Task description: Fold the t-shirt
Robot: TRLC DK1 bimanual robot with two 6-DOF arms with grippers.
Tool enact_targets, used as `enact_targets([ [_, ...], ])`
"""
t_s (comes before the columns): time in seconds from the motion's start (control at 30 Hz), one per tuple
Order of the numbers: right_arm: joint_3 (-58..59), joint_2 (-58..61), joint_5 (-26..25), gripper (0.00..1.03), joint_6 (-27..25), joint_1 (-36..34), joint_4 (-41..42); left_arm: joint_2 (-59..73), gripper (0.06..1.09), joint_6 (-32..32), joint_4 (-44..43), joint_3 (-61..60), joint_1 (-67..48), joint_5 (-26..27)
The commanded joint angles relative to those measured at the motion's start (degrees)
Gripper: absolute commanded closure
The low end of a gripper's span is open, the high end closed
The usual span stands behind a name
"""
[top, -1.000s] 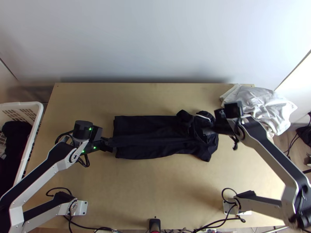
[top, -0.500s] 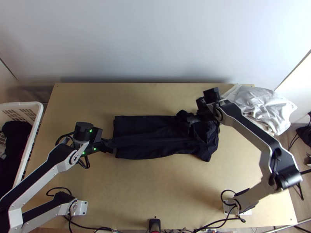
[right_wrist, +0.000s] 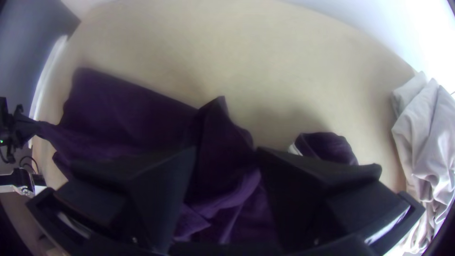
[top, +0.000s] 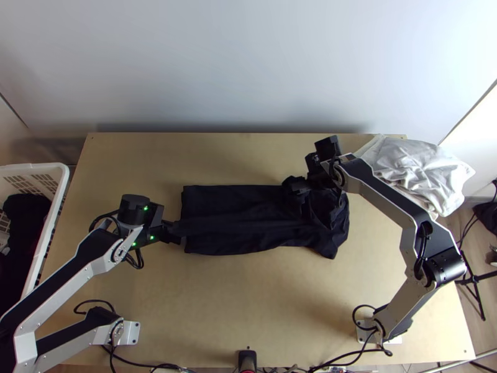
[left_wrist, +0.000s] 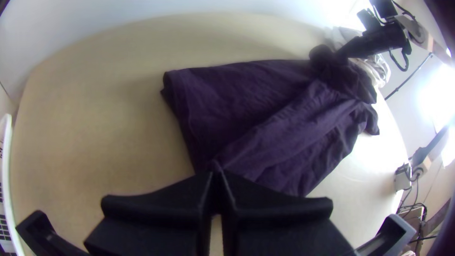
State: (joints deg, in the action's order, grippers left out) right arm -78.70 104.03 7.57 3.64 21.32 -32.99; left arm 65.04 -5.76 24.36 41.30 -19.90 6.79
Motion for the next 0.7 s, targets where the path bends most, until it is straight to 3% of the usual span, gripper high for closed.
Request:
enact_targets([
  [0.0, -0.1, 0.6, 0.2, 0.5, 0.2, -0.2, -0.8, 1.1, 1.05, 0.2, -0.7, 0.5, 0.0, 0.0],
  [0.27, 2.9, -0.8, 0.2, 0.51, 0.3, -0.8, -1.1, 2.6, 1.05, 0.3, -1.0, 2.4, 0.2, 0.0],
  [0.37, 3.8, -1.9, 0.2, 0.81, 0.1, -0.8, -1.0, 3.1, 1.05, 0.3, -1.1, 3.1, 0.2, 0.0],
  [0.47, 4.0, -2.6, 0.2, 0.97, -0.1, -0.9, -1.0, 3.6, 1.05, 0.3, -1.2, 3.5, 0.2, 0.0],
  [0.67, 4.1, -5.2, 0.2, 1.0, 0.1, -0.9, -1.0, 4.1, 1.05, 0.3, -1.2, 4.1, 0.2, 0.0],
])
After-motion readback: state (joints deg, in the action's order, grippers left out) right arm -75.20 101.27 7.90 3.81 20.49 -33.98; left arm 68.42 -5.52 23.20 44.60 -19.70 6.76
